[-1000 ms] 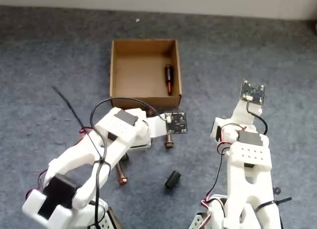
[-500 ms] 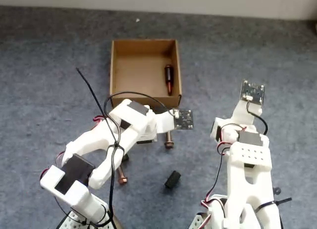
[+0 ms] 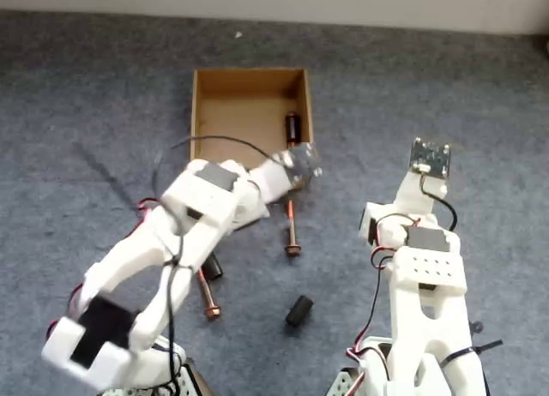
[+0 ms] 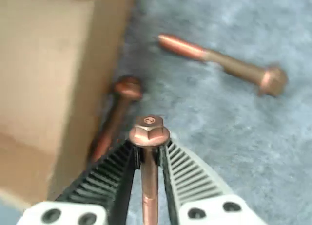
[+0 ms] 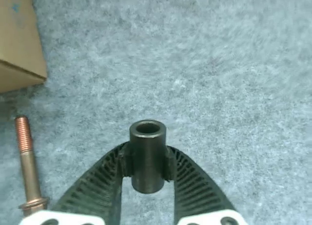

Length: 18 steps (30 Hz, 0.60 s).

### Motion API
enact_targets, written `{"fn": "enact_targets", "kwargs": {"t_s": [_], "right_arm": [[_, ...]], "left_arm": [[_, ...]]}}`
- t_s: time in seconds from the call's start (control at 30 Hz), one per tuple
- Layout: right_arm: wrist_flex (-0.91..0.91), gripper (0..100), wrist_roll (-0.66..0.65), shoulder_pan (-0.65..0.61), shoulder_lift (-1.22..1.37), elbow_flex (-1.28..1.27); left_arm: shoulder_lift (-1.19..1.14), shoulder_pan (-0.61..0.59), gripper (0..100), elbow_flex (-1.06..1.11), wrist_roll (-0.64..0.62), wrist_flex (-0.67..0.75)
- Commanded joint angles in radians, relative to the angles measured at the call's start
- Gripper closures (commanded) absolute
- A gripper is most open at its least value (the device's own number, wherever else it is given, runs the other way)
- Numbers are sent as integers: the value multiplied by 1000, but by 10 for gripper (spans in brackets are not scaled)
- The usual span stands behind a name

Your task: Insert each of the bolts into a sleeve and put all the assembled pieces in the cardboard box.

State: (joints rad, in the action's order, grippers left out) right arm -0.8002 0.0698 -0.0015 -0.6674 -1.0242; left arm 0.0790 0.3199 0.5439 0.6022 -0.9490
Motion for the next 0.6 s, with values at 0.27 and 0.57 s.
{"fn": "enact_targets", "kwargs": {"t_s": [0.27,0.57], "right_arm": [[-1,993,12,-125,-197,-7],[-36,993,137,-277,-518,-148]], "left_arm": [[450,-81,994,73,-615,-49],[828,-82,994,231,-876,-41]]}}
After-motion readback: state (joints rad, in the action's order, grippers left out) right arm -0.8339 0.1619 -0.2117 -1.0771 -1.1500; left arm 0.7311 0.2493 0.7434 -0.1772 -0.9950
